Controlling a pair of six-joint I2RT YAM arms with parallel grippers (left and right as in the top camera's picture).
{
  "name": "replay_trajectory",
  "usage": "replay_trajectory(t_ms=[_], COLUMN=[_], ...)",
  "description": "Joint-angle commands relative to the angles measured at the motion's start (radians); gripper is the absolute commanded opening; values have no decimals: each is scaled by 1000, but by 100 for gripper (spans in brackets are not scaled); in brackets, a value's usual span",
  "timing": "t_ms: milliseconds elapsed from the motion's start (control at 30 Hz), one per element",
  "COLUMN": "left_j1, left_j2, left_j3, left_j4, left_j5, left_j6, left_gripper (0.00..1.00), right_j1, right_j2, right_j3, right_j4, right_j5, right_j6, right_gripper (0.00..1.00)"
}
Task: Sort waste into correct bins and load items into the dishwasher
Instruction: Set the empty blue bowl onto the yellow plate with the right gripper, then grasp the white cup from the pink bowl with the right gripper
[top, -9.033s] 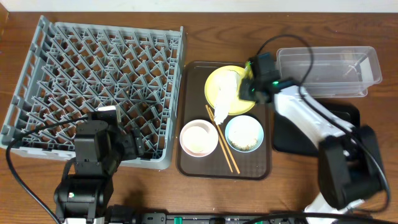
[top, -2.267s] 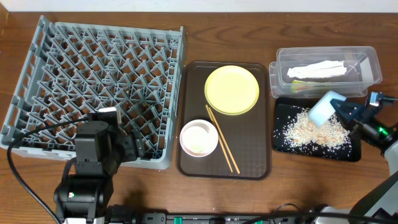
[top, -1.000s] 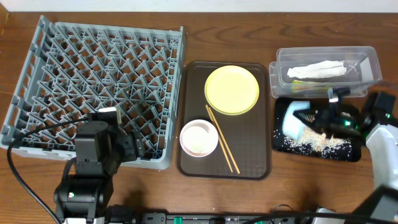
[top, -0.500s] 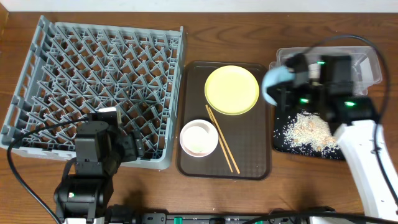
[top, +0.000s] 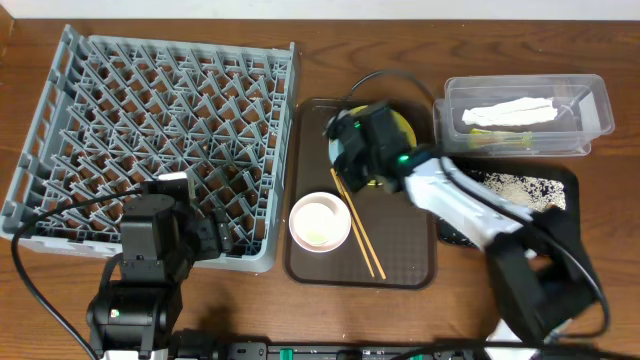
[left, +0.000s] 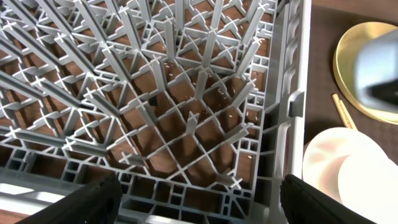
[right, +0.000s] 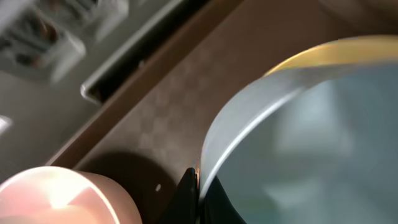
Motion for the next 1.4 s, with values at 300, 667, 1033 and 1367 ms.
replay_trajectory(t_ms=[300,667,1033,1367], left_j1=[1,1,1,1], left_j2=[1,1,1,1], left_j3=[20,20,20,20], left_j4=[4,3,3,0], left_j5=[-2,-2,-2,-1], left_j6=[-5,-5,-5,-6], left_gripper=[85,85,85,85], right_j1=[17,77,181,167], right_j2=[-99,-238,-115,-62], right_j3=[76,108,46,72], right_j4=[-132,-402,-438,-451], right_j5=[27,-60,-56,16], right_j6=[-11,-8,96,184], right_gripper=[27,33,34,1])
